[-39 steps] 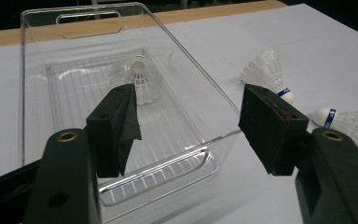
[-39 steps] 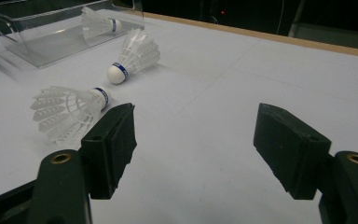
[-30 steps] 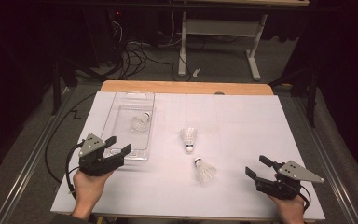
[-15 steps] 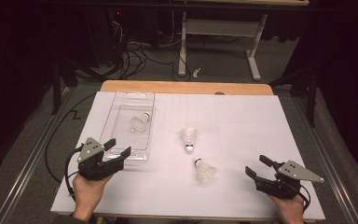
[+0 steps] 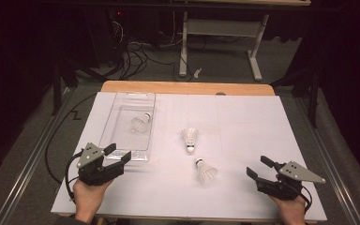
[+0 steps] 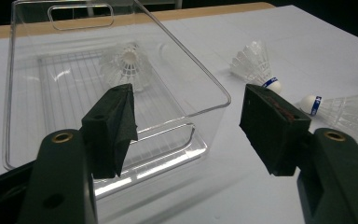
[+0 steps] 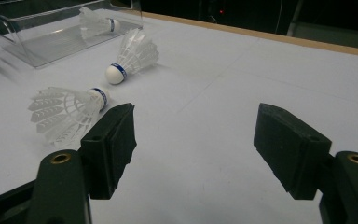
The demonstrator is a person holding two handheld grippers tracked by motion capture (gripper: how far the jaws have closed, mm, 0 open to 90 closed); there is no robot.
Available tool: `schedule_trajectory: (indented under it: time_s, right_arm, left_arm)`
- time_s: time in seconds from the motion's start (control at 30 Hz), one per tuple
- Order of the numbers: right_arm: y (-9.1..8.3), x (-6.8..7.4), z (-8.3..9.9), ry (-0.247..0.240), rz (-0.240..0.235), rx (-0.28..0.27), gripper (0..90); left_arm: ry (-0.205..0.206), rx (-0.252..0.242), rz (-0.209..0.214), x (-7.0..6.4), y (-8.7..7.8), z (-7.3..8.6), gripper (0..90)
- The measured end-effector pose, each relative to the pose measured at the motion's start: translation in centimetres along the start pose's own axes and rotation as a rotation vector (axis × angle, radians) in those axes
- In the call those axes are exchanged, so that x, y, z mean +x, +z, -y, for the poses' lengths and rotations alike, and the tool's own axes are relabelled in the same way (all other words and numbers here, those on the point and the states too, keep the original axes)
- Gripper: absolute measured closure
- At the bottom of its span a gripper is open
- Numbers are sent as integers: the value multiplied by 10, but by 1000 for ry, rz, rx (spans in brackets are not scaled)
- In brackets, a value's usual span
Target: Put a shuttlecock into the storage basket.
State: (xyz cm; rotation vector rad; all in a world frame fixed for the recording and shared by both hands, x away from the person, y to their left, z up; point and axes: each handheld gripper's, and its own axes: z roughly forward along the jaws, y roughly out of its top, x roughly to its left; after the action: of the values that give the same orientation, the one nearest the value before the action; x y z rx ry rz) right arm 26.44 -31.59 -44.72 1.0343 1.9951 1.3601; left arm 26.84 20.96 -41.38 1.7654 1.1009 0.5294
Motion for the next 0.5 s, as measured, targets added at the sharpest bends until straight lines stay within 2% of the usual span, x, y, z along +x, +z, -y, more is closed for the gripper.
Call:
schedule_trajectory:
  time_s: [0.5]
  right_arm:
    - [1, -1, 0, -4, 2, 5, 298]
  left_arm:
    - [0, 22, 11, -2, 5, 10, 359]
